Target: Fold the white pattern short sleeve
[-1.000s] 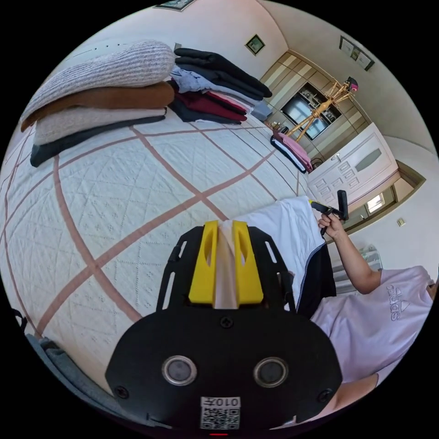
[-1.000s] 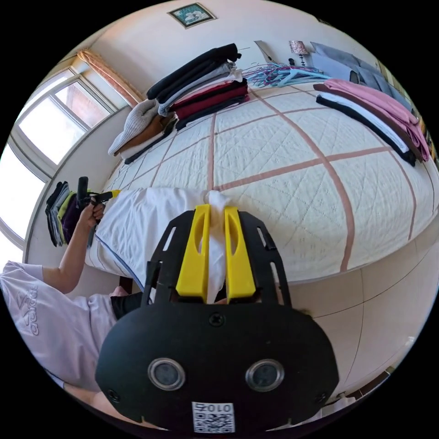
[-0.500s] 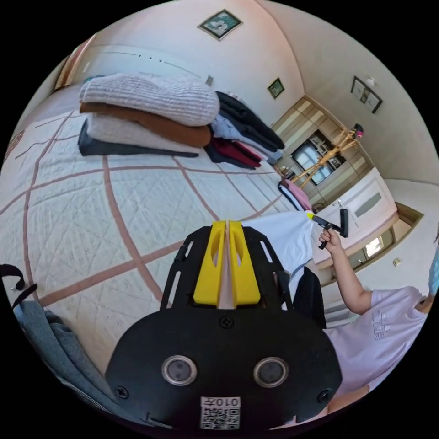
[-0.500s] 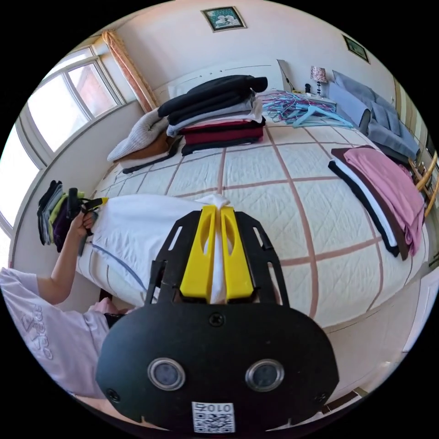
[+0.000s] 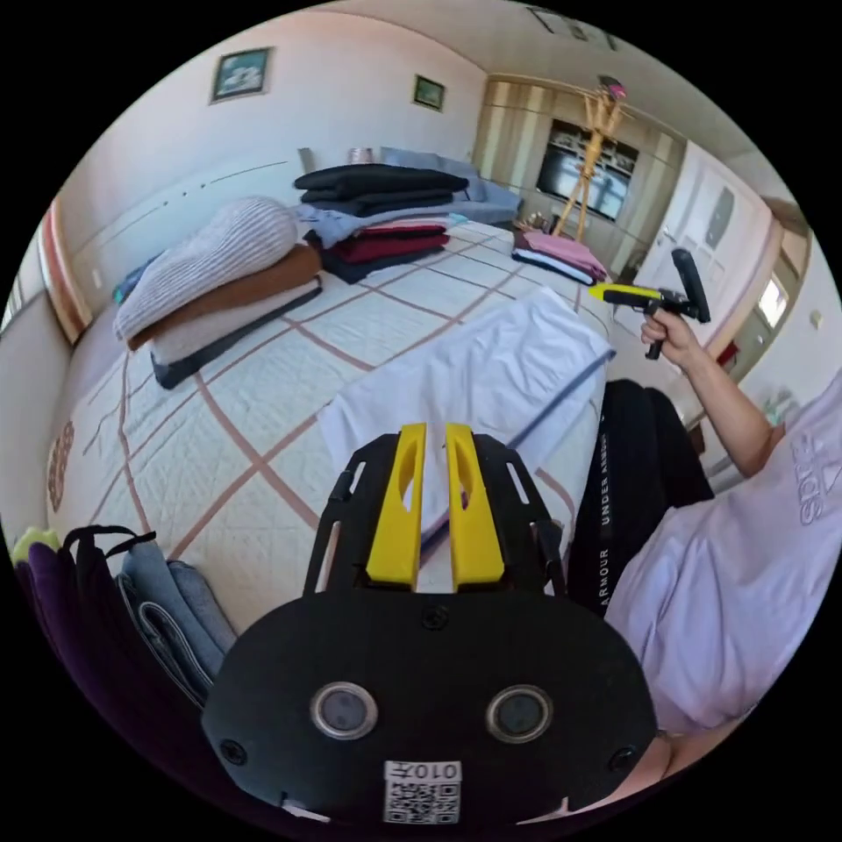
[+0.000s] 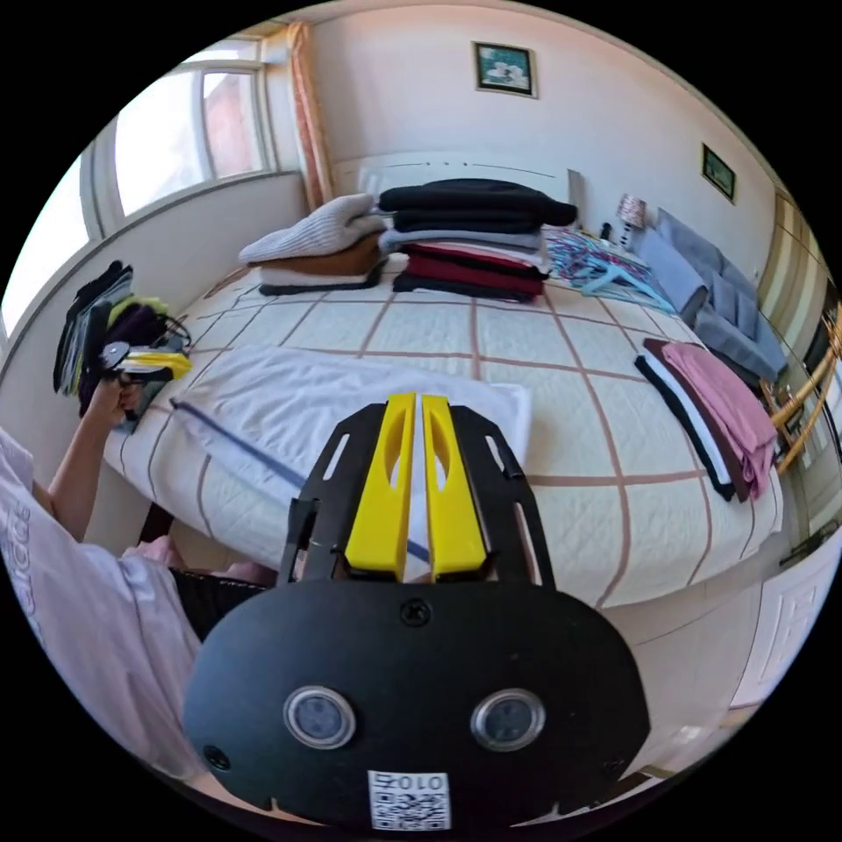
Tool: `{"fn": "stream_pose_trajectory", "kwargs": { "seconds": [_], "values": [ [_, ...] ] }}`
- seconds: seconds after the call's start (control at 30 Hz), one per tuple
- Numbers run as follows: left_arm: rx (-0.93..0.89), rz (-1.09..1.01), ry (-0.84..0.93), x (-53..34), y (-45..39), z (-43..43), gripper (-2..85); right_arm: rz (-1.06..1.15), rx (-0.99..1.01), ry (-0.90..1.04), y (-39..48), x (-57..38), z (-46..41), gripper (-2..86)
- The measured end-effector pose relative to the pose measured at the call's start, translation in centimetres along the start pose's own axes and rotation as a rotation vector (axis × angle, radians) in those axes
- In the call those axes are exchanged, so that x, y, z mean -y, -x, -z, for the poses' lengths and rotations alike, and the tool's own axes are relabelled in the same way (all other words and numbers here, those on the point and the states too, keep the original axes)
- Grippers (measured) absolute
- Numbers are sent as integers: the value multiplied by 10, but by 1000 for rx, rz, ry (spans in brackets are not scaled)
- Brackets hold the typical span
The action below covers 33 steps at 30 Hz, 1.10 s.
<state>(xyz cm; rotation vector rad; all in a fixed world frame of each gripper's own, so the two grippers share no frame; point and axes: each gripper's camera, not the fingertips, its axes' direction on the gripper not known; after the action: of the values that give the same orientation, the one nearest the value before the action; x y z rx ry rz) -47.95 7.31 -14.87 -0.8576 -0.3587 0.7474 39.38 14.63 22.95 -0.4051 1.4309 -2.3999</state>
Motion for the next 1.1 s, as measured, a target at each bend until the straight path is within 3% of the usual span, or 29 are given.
{"fn": "stream_pose_trajectory", "kwargs": {
  "seconds": [0.13,0.23,0.37,0.5,0.6,0.67,0.73,1.1],
  "values": [
    [92,-135,57,-1,-53,-17,41,77,-28,17,57,-19,-13,22],
    [56,-143,160,-6,-57,-40,41,84,-60,125,63,-25,-39,23],
    [3,-79,109,-13,-53,-19,40,69,-65,211,60,-23,-45,40],
    [197,6,-15,-34,-62,38,37,134,-116,80,93,-7,-14,64],
    [323,39,-57,-50,-74,61,33,309,-82,-21,150,10,-9,83],
    [312,65,-58,-58,-74,64,31,455,-16,-55,197,23,-21,102],
    [231,114,-27,-65,-69,63,27,546,41,-27,227,33,-37,110],
    [230,187,-110,-84,-59,95,9,848,12,108,300,66,-115,105]
  ]
}}
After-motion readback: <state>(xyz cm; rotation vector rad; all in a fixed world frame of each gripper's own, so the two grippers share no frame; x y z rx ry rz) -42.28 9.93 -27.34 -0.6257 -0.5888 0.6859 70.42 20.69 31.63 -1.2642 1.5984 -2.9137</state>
